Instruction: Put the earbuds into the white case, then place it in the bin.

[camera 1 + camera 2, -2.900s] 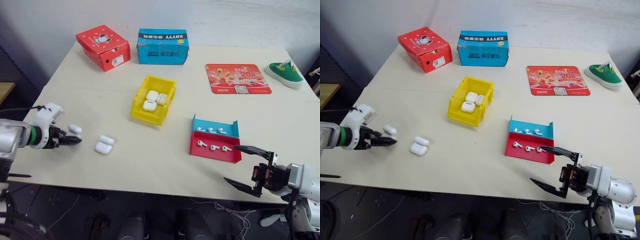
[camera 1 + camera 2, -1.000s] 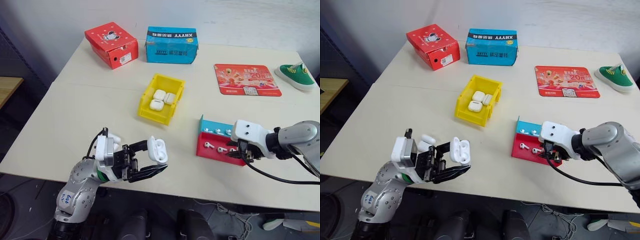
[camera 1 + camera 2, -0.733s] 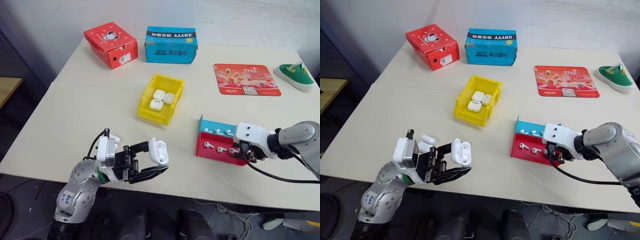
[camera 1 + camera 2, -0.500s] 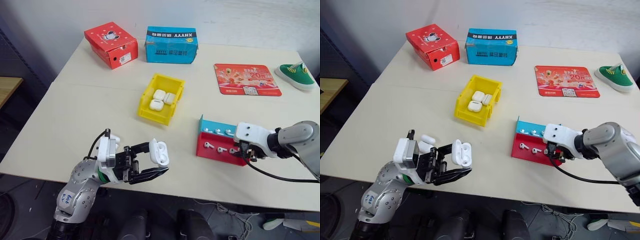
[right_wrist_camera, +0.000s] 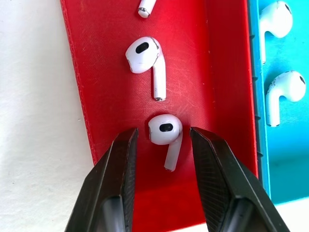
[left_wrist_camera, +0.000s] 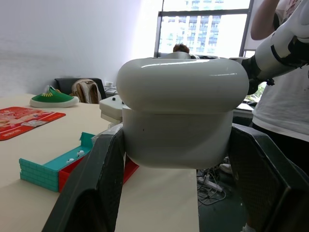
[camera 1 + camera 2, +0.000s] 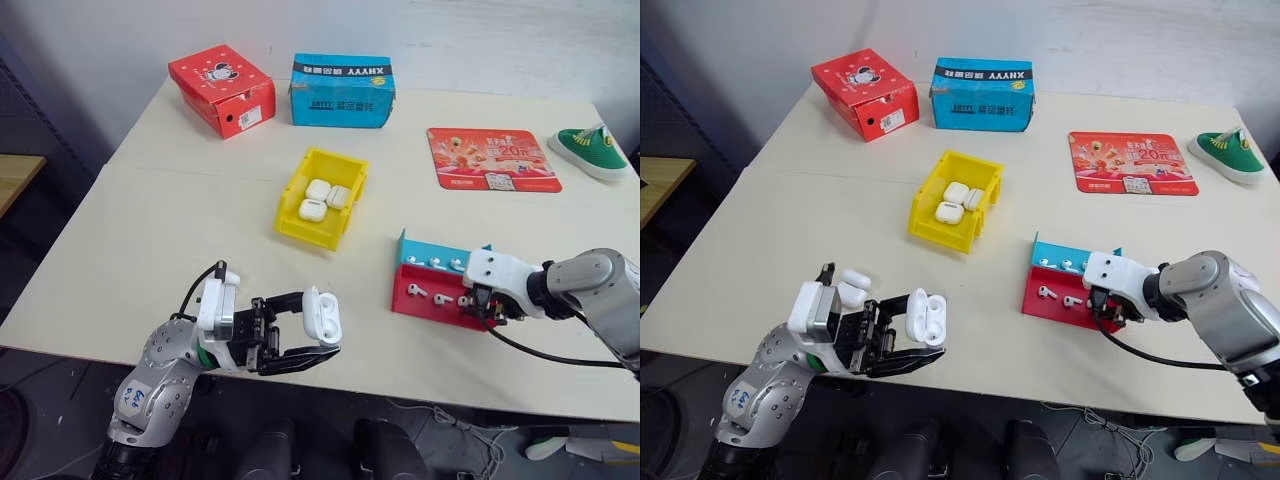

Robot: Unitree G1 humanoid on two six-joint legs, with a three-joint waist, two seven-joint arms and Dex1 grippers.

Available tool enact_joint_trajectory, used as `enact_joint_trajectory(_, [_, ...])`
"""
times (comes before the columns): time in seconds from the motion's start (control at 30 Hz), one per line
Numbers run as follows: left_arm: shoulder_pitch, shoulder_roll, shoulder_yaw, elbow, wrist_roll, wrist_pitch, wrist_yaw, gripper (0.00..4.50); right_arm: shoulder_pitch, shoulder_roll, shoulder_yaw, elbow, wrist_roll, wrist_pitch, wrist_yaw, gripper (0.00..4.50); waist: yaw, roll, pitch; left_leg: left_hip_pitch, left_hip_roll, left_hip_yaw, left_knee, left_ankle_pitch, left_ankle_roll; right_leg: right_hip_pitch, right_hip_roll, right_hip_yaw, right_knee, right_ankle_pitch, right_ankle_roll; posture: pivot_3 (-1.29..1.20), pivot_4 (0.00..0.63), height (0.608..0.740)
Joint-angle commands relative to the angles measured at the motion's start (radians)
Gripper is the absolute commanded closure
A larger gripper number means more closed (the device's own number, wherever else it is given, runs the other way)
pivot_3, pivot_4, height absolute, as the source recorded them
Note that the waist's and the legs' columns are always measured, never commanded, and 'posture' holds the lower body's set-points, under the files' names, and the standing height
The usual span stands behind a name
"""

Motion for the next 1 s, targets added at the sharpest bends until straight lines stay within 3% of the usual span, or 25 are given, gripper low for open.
enact_joint_trajectory(0.03, [0.002, 0.008, 0.006, -0.016, -0.004, -0.024, -0.015, 1.73, 0.011, 0.014, 0.003, 0.016, -0.016, 0.001, 0.004, 2.80, 0.000, 0.000, 0.000, 0.000, 0.000, 0.000, 0.000, 0.000, 0.000, 0.000, 0.000, 0.000, 0.000, 0.000, 0.000, 0.00, 0.150, 0.740])
enact_joint_trajectory(0.43, [0.014, 0.016, 0.012, -0.020, -0.005, -0.035, -0.012, 1.73, -0.001, 0.037, 0.010, 0.031, -0.024, 0.008, 0.019, 2.80, -0.009, -0.001, -0.001, 0.000, 0.000, 0.000, 0.000, 0.000, -0.001, 0.000, 0.000, 0.000, 0.000, 0.000, 0.000, 0.00, 0.150, 0.740])
enact_joint_trajectory(0.53, [0.015, 0.018, 0.012, -0.023, -0.007, -0.034, -0.010, 1.73, 0.002, 0.044, 0.007, 0.030, -0.024, 0.010, 0.015, 3.37, -0.015, -0.001, -0.001, 0.000, 0.000, -0.001, 0.000, 0.000, -0.001, 0.001, 0.000, 0.000, 0.000, 0.000, 0.000, 0.00, 0.150, 0.740])
enact_joint_trajectory(0.9, [0.005, 0.024, 0.010, -0.025, -0.015, -0.026, -0.006, 1.73, 0.020, 0.055, -0.008, 0.008, -0.022, 0.022, 0.012, 3.37, -0.019, -0.001, -0.001, 0.001, 0.000, -0.001, 0.000, -0.002, -0.003, 0.001, 0.000, 0.000, 0.000, 0.000, 0.000, 0.00, 0.150, 0.740])
enact_joint_trajectory(1.0, [-0.010, 0.021, 0.008, -0.021, -0.016, -0.021, -0.003, 1.73, 0.028, 0.057, -0.021, 0.003, -0.020, 0.023, 0.005, 3.92, -0.019, -0.001, -0.001, 0.001, 0.000, -0.001, 0.000, -0.002, -0.003, 0.001, 0.000, 0.000, 0.000, 0.000, 0.000, 0.00, 0.150, 0.740])
